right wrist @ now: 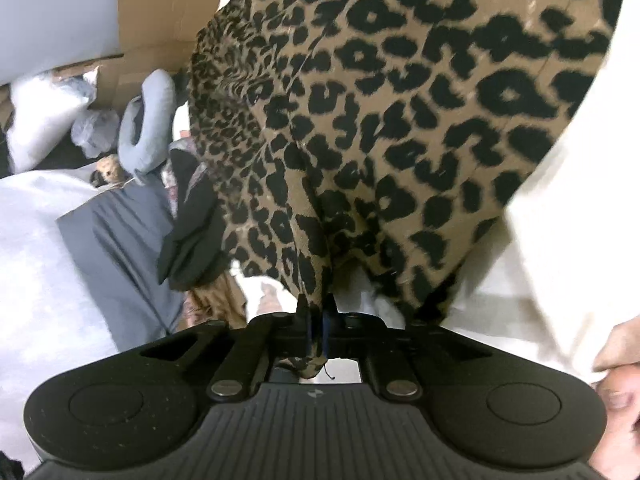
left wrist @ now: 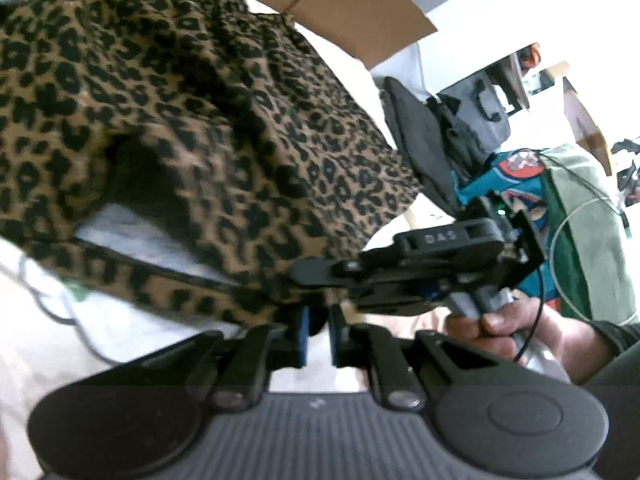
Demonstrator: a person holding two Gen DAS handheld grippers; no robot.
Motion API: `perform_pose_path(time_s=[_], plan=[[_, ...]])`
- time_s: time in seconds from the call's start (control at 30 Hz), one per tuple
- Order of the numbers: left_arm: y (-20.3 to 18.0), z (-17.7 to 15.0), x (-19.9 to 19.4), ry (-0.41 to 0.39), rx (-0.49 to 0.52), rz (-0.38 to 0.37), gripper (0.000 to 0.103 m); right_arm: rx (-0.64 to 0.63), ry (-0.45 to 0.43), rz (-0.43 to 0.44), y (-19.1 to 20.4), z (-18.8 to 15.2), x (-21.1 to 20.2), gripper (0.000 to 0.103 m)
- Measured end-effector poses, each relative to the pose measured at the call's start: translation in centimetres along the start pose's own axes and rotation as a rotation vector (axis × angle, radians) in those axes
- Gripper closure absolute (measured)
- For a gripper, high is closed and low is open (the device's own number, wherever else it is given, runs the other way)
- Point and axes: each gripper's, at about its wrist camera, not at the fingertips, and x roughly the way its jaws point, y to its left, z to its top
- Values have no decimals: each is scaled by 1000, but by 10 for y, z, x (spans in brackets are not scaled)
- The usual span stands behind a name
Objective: Fold clothes
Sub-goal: 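Hold the lifted skirt edge up with the right tool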
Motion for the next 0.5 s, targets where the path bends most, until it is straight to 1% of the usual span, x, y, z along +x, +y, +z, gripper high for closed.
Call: perform_pose_path(time_s=[0.13,0.17,0.2,0.23,0.37,0.5], plan=[[19,7,-24,-24,8,81,91,-39,1,-23,5,0,-1,101],[24,9,-31,-30,9,102,87,-54,4,-32,6,0,-1,101],[28,12,-36,-33,3,120,79,-66,5,-41,8,0,-2,101],[32,14,-39,-39,-2,136,77,-74,2,-51,9,1,-3,101],[49,21,-54,-65,16,207,77,-111,-15,-92,13,3,-6,101],[61,26,-61,-87,46,278,77,-135,-18,-108,16,3,-8,101]])
